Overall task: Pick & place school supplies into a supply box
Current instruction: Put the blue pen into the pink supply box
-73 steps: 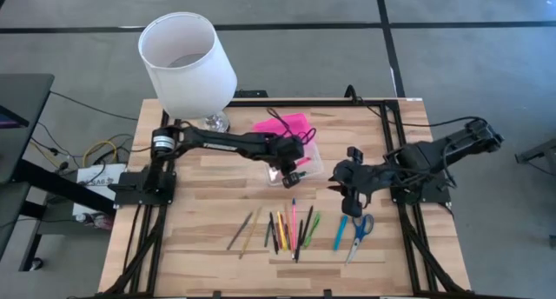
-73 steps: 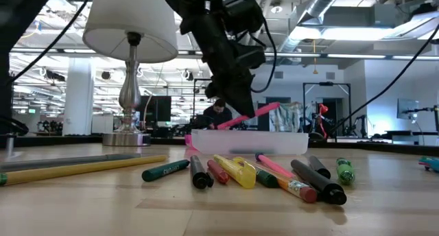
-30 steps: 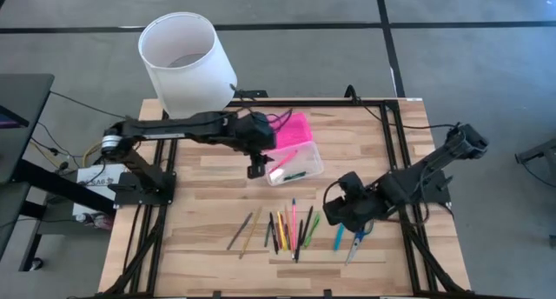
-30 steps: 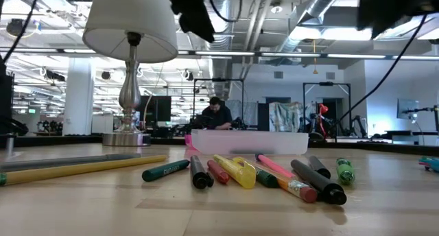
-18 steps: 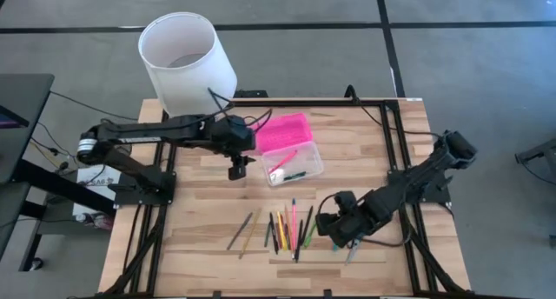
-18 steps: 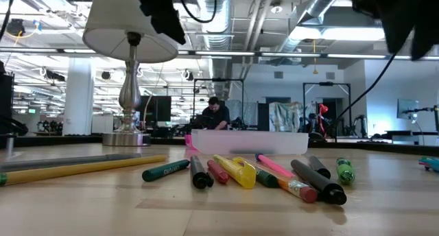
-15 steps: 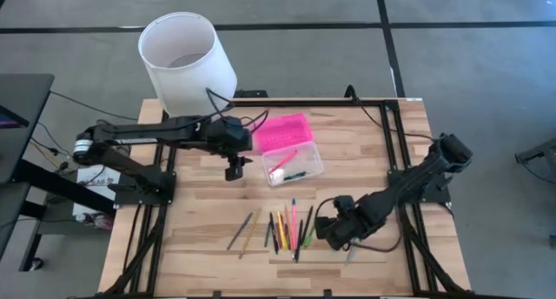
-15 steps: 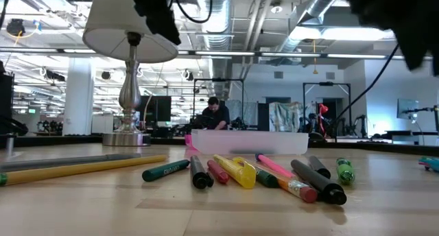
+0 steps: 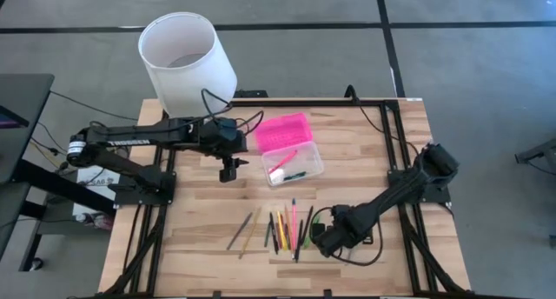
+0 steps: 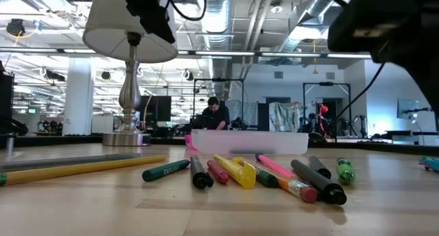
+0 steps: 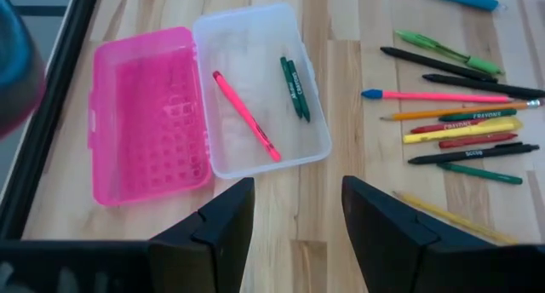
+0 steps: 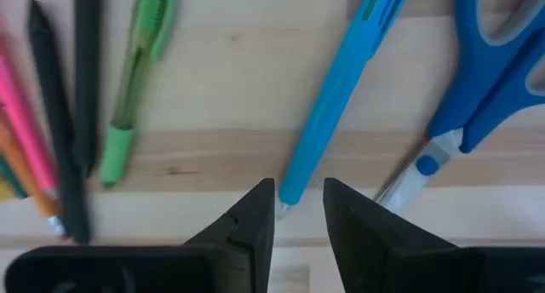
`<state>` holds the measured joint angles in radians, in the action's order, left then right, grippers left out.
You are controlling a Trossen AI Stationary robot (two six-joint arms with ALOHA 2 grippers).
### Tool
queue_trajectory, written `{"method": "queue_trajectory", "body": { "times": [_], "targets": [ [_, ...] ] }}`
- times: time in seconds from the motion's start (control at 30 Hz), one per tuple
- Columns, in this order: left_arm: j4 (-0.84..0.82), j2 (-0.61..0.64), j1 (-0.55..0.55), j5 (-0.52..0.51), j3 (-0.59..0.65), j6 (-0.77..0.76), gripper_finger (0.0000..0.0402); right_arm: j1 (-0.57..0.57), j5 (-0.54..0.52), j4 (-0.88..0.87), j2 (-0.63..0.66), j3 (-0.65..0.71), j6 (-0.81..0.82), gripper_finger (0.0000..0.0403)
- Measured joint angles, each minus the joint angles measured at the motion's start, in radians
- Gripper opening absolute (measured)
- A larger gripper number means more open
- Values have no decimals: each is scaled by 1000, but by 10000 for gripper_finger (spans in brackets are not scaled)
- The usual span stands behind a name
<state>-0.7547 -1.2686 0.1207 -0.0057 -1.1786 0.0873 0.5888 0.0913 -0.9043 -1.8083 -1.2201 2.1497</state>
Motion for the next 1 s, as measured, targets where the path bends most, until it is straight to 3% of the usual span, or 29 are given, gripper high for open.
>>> {"method": "queue_trajectory", "body": {
  "times": [0.67, 1.0],
  "targets": [
    [-12, 8, 0, -1, 0, 33, 174, -11, -19, -105, -46, 19, 34, 97],
    [-14, 8, 0, -2, 0, 27, 174, -13, -37, 73, -45, 118, 35, 97]
  ]
}}
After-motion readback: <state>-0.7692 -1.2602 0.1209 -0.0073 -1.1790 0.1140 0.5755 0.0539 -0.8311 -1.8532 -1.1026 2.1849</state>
